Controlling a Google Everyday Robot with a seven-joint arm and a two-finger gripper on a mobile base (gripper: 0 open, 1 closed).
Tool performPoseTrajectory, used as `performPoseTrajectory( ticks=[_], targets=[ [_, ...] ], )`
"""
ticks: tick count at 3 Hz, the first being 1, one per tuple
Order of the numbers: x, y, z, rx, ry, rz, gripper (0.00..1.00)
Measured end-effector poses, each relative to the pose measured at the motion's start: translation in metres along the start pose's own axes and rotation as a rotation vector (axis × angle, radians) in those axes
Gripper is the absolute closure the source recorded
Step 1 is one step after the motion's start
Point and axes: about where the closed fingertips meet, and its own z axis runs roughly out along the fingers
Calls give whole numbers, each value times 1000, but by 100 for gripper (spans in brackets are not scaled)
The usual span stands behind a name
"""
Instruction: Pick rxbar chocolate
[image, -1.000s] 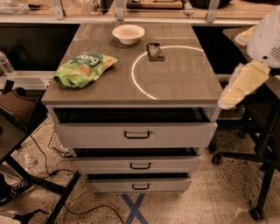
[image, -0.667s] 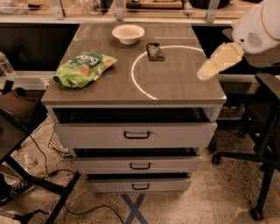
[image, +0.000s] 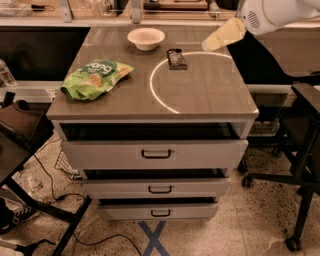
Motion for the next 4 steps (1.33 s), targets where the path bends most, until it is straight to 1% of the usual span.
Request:
performPoseTrajectory(
  ticks=[1,2,3,4],
  targets=[
    [-6,-4,15,47,7,6,0],
    [-6,-4,15,47,7,6,0],
    [-12,-3,34,24,-5,58,0],
    [-14,-5,73,-2,-5,161,0]
  ],
)
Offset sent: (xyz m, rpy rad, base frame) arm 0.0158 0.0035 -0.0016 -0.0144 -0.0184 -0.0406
